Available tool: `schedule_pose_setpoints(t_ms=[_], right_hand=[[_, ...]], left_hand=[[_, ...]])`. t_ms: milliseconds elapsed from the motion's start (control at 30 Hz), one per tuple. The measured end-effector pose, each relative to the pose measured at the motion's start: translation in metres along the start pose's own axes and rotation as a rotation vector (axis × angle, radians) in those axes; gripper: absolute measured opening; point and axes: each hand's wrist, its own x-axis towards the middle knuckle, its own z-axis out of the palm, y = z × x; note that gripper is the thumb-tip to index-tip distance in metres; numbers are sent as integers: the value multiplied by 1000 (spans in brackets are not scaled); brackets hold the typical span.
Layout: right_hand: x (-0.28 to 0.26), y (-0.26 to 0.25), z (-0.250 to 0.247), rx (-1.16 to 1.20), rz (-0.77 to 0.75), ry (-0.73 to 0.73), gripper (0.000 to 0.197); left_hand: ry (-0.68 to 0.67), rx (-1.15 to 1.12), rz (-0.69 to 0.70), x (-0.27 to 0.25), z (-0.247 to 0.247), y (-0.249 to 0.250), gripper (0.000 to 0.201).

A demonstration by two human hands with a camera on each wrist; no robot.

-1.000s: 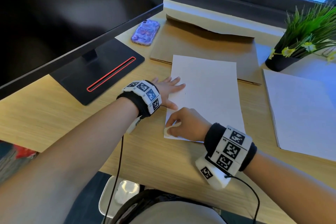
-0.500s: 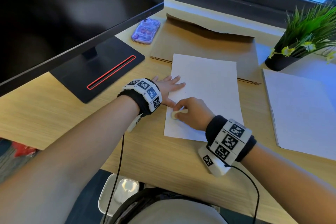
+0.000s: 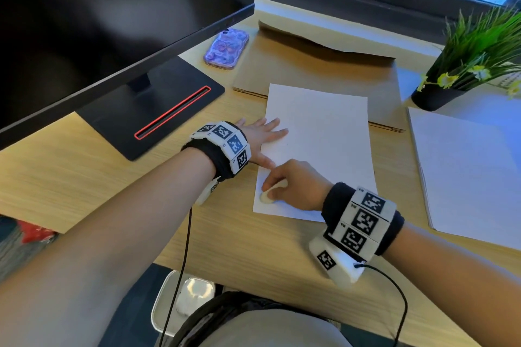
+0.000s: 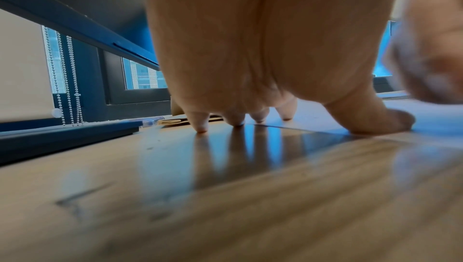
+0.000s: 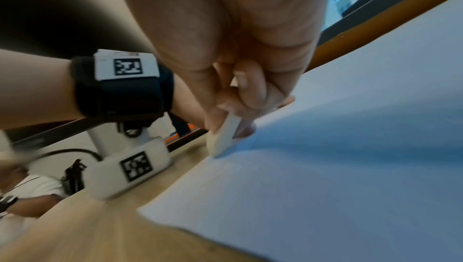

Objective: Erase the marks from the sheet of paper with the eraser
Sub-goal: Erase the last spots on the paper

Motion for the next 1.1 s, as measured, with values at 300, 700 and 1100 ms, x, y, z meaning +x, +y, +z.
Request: schedule_pose_setpoints(t_ms=[300,700,1100], right_hand=[[3,-3,6,45,16,22,17],[2,-6,12,125,3,47,15],[8,10,-5,162,113,155,16]], left_hand=[[-11,17,1,0,-1,0,87],[5,14,5,-2,0,1,86],[7,-8,2,-4,-1,3,89]])
